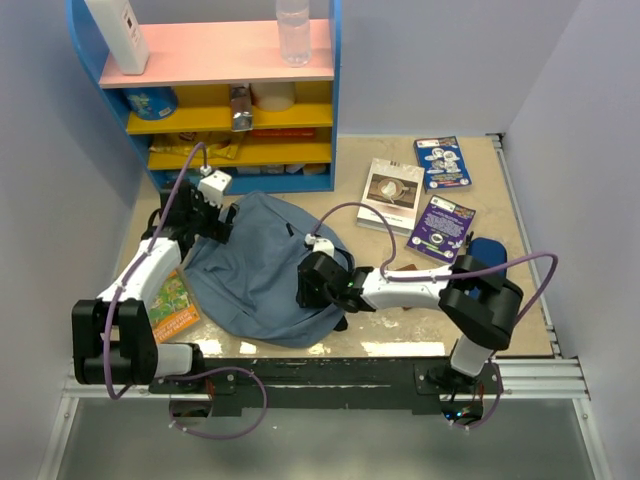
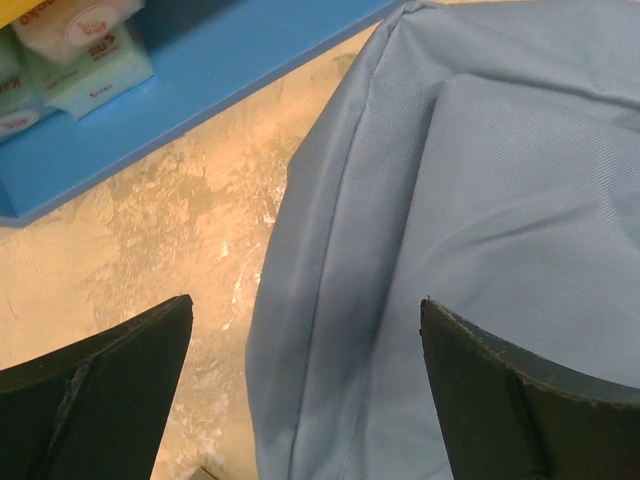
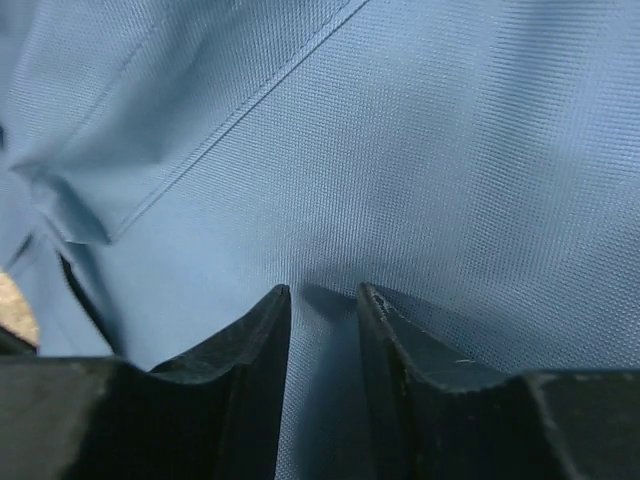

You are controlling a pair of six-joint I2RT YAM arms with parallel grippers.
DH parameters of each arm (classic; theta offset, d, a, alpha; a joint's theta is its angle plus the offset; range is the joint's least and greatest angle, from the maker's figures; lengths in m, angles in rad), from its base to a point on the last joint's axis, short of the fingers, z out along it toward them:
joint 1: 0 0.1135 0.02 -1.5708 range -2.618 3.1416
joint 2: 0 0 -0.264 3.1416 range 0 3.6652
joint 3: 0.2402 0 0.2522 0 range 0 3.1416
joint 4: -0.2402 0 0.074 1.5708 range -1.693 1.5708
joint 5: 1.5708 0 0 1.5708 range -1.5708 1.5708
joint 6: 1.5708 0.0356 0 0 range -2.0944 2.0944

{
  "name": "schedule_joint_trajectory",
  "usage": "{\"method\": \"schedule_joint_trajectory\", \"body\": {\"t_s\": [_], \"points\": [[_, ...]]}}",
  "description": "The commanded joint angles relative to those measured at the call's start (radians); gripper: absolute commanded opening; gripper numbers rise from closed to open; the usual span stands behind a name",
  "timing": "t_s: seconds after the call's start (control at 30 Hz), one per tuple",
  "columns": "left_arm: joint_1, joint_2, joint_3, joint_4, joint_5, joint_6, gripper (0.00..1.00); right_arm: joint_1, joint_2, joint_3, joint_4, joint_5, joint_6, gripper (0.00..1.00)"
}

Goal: Pack the student bag
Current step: Adjust the student bag at the center of the board, then unzip the student bag at the center of the board.

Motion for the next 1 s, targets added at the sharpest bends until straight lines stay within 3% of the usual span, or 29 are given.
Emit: {"method": "schedule_joint_trajectory", "body": {"t_s": [0.0,0.23,0.37,0.5,0.73,0.97], "points": [[0.001,0.014,-0.034,0.080,0.032,0.069,1.00,-0.010,-0.067,-0.107,-0.046,0.047,0.080,0.37],[0.001,0.030,-0.098,0.080,0.075,0.144,1.00,-0.067,-0.093,-0.133,-0.138,0.115,-0.011,0.36],[-0.002,0.028,-0.117,0.034,0.107,0.215,0.90,-0.110,-0.128,-0.112,-0.086,0.051,-0.098,0.40],[-0.002,0.010,-0.122,-0.010,0.127,0.250,0.78,-0.124,-0.138,0.055,-0.029,0.002,-0.270,0.49],[-0.002,-0.119,-0.088,-0.111,0.184,0.298,0.84,-0.197,0.082,0.405,0.000,-0.095,-0.504,0.55],[-0.004,-0.082,0.019,-0.136,0.299,0.234,0.93,-0.283,0.312,0.635,-0.086,-0.179,-0.603,0.54]]}}
